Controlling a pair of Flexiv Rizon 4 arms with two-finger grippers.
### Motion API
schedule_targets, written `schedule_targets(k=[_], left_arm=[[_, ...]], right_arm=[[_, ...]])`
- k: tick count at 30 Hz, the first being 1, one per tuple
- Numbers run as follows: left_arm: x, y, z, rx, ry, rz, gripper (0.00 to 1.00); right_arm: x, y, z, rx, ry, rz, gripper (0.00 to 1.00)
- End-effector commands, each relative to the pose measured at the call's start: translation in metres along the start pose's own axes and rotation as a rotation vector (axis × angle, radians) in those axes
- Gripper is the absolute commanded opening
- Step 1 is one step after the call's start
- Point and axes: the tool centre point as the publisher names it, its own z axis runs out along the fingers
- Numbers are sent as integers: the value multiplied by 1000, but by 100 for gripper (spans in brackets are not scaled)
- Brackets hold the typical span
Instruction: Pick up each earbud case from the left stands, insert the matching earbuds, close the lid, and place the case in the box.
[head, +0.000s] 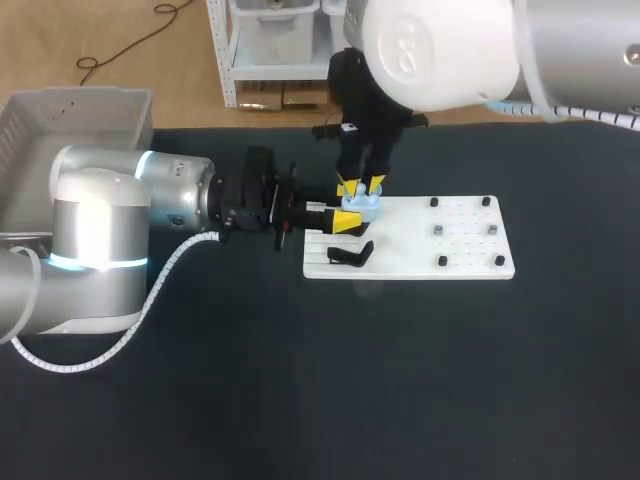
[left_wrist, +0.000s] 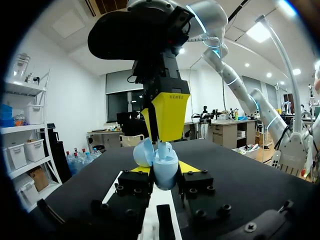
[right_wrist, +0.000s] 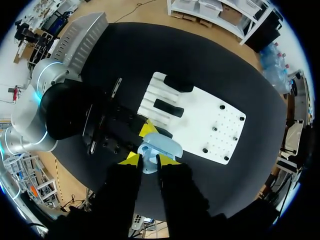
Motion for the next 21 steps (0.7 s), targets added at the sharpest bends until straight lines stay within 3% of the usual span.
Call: schedule_targets(k=[1, 21], left_arm=[[0, -1, 0, -4, 0, 2, 0], [0, -1, 0, -4, 0, 2, 0]], right_arm=[[0, 0, 1, 4, -2, 2, 0], [0, 2, 3, 3, 3, 1, 0]])
